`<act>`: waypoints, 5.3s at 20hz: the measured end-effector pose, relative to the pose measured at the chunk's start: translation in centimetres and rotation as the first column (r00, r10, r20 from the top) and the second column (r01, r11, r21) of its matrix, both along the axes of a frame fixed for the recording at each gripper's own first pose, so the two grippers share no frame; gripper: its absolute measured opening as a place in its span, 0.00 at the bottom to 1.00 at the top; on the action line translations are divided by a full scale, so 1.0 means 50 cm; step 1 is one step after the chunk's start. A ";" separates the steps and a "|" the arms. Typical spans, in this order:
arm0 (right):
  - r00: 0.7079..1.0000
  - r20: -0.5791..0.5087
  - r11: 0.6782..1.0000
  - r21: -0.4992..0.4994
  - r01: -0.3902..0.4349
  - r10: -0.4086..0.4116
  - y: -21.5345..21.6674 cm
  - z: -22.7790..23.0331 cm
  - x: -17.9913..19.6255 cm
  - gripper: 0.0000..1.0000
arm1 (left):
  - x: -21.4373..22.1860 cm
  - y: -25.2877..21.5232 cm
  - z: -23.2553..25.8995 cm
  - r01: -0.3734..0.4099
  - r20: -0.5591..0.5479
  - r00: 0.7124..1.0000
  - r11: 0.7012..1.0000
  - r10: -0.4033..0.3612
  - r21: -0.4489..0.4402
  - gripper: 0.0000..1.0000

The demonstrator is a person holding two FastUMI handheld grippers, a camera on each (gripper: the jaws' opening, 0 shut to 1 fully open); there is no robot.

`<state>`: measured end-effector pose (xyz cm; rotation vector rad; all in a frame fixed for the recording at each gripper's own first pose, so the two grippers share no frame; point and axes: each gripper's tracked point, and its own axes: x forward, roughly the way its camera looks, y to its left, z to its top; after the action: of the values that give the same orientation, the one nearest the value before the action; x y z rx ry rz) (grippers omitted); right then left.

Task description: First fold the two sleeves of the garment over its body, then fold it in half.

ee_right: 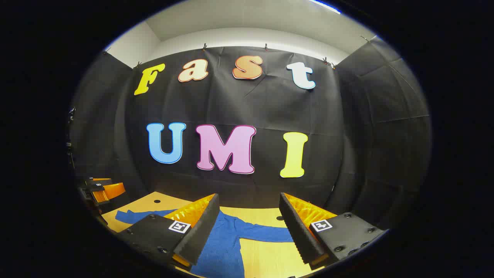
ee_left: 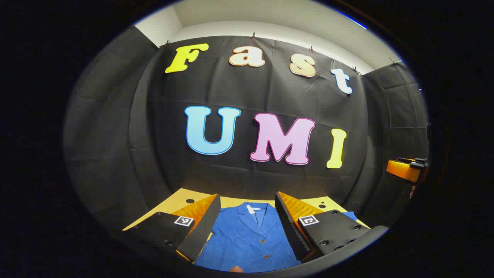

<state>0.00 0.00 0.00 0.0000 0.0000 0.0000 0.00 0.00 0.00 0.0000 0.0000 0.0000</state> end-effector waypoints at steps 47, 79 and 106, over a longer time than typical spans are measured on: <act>1.000 -0.024 0.999 0.040 0.001 0.000 -0.011 -0.024 -0.013 0.97 | -0.063 0.016 0.000 -0.042 0.004 0.999 0.999 0.042 0.035 0.82; 0.700 -0.688 0.941 0.073 0.331 -0.193 -0.621 -0.799 0.346 0.99 | 0.219 -0.235 -0.050 -0.068 -0.103 0.992 0.995 0.075 0.068 0.81; 0.700 -0.657 0.879 0.117 0.461 -0.280 -0.587 -0.784 0.406 0.01 | 0.202 -0.196 -0.072 -0.061 -0.122 0.990 0.995 0.071 0.077 0.81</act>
<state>20.32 -29.36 -39.21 0.2835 0.6795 -0.4191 10.11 -9.82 -3.62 0.0728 0.1250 0.0663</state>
